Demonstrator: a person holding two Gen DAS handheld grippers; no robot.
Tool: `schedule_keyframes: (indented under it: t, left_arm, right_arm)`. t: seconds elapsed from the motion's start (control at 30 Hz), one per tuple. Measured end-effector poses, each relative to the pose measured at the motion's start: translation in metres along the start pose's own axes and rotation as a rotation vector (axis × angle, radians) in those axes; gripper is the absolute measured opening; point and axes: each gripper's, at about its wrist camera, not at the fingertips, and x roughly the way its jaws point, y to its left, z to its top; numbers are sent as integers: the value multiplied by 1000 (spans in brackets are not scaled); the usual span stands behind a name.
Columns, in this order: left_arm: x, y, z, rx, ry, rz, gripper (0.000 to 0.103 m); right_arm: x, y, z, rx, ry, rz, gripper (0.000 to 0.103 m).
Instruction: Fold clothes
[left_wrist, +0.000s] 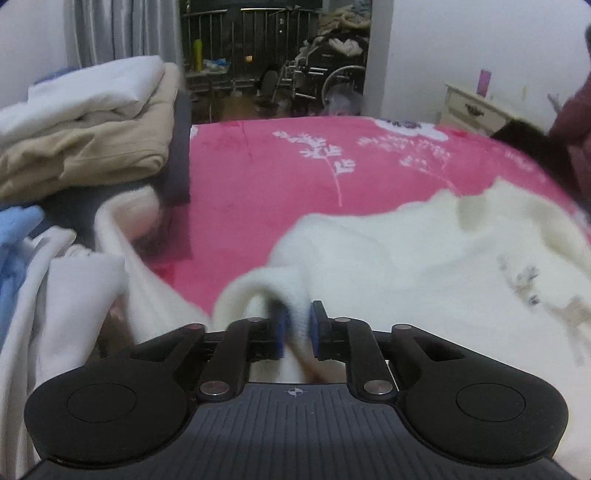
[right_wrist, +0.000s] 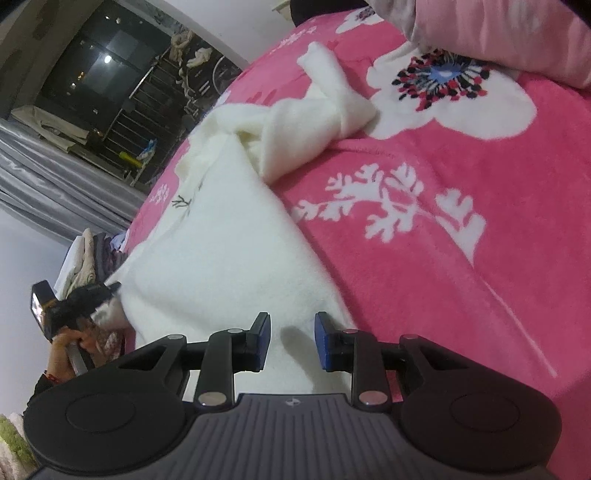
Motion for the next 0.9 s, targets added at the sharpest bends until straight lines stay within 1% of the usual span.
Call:
schedule_keyframes:
  t: [0.03, 0.07, 0.1, 0.17, 0.2, 0.27, 0.33, 0.37, 0.43, 0.47, 0.53, 0.57, 0.63, 0.73, 0.77, 0.8, 0.83, 0.87, 0.9]
  left_arm:
    - [-8, 2, 3, -24, 13, -18, 28]
    - [-18, 3, 3, -45, 28, -39, 39]
    - [-30, 5, 2, -56, 43, -65, 48]
    - [-49, 3, 2, -68, 67, -107, 57]
    - [-62, 1, -1, -62, 75, -119, 59]
    - [-87, -6, -11, -29, 85, -154, 60]
    - [-108, -18, -29, 22, 129, -193, 60]
    - [-111, -28, -39, 41, 154, -214, 58]
    - [-124, -45, -69, 106, 234, -246, 55]
    - [-128, -54, -86, 139, 262, -245, 53]
    - [-128, -70, -117, 200, 308, -232, 51]
    - [-127, -78, -132, 231, 331, -225, 47]
    - [-118, -85, -155, 259, 364, -180, 44]
    - [-118, -84, -170, 226, 324, -144, 42]
    - [-120, -82, -169, 204, 319, -157, 36]
    - [-122, -80, -167, 182, 314, -170, 27]
    - [-125, -78, -165, 160, 310, -183, 21]
    - [-127, -77, -164, 138, 305, -196, 12]
    - [-129, -75, -162, 116, 301, -209, 8]
  right_arm:
    - [-2, 1, 0, -4, -9, 3, 33]
    - [-4, 1, 1, -6, -18, 7, 36]
    - [-7, 2, 1, -8, -30, 16, 41]
    - [-12, 3, 3, -15, -57, 29, 44]
    - [-15, 4, 4, -18, -73, 38, 45]
    - [-20, 6, 4, -23, -97, 53, 45]
    - [-23, 8, 4, -24, -110, 57, 45]
    - [-24, 8, 3, -24, -115, 57, 45]
    - [-26, 10, 1, -30, -122, 50, 45]
    - [-27, 11, 0, -37, -123, 41, 45]
    - [-28, 17, -2, -73, -126, -15, 45]
    - [-28, 20, -4, -100, -129, -49, 45]
    - [-30, 26, -8, -153, -137, -108, 45]
    - [-33, 28, -13, -197, -149, -147, 45]
    - [-34, 27, -14, -200, -151, -151, 45]
    - [-34, 25, -14, -196, -151, -152, 45]
    - [-33, 23, -14, -189, -150, -153, 45]
    - [-33, 20, -13, -180, -148, -152, 45]
    - [-32, 18, -13, -171, -147, -150, 45]
